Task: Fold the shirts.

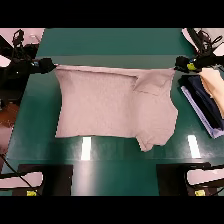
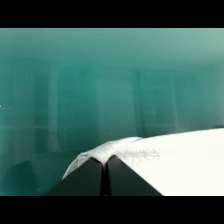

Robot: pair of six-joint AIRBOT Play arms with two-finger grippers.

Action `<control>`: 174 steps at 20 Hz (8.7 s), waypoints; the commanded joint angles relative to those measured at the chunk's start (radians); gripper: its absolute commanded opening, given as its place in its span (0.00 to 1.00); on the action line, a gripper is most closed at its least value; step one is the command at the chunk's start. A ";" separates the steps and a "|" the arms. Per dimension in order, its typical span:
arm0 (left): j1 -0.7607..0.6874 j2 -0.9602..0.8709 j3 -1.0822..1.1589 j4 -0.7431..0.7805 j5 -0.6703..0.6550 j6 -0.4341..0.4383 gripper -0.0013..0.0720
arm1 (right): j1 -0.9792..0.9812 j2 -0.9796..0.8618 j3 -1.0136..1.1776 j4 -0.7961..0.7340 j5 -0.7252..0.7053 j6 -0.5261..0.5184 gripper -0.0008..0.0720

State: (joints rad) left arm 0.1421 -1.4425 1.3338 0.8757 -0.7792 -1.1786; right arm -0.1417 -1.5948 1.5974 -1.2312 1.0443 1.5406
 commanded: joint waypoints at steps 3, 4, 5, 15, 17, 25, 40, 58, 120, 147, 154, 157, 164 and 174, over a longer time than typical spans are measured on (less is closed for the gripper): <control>0.001 -0.039 -0.005 0.072 -0.100 0.035 0.05 | 0.009 -0.004 -0.002 -0.039 0.061 -0.072 0.02; 0.001 -0.039 -0.008 0.100 -0.137 0.035 0.05 | 0.018 -0.004 -0.004 -0.095 0.116 -0.074 0.02; 0.001 -0.039 -0.011 0.131 -0.172 0.035 0.05 | 0.029 -0.004 -0.005 -0.155 0.163 -0.074 0.02; 0.001 -0.100 -0.084 0.188 -0.257 0.029 0.05 | 0.091 0.004 -0.235 -0.201 0.207 -0.047 0.03; 0.001 -0.100 -0.082 0.189 -0.288 0.021 0.05 | 0.097 0.005 -0.238 -0.201 0.212 -0.045 0.03; 0.021 -0.078 -0.042 0.293 -0.526 -0.053 0.70 | 0.038 0.147 -0.239 -0.142 0.373 -0.046 0.54; 0.120 0.209 -0.620 0.232 -0.478 -0.037 0.70 | -0.066 0.496 -0.585 0.141 0.372 -0.148 0.43; 0.119 0.213 -0.582 0.133 -0.482 0.005 0.05 | -0.165 0.660 -0.941 0.010 0.455 -0.070 0.62; 0.052 0.087 -0.234 0.010 -0.252 -0.046 0.61 | 0.002 0.171 -0.257 0.010 0.225 -0.051 0.62; -0.246 0.087 -0.229 -0.016 -0.332 -0.106 0.05 | -0.230 -0.062 -0.507 0.480 0.354 -0.556 0.22; -0.314 0.085 -0.223 -0.016 -0.244 -0.157 0.05 | -0.198 0.094 -0.506 0.567 0.392 -0.523 0.02; -0.406 0.013 -0.139 0.008 -0.223 -0.158 0.05 | -0.119 0.184 -0.434 0.618 0.401 -0.443 0.02; -0.617 -0.305 0.127 0.011 -0.235 -0.158 0.05 | 0.198 0.206 -0.066 0.601 0.417 -0.254 0.02; -0.621 -0.366 0.169 0.063 -0.267 -0.156 0.05 | 0.497 0.014 0.338 0.417 0.479 -0.123 0.02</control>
State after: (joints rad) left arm -0.4824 -1.8019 1.4841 0.8993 -1.0153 -1.3369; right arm 0.2840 -1.5280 1.8355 -0.7498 1.5101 1.3785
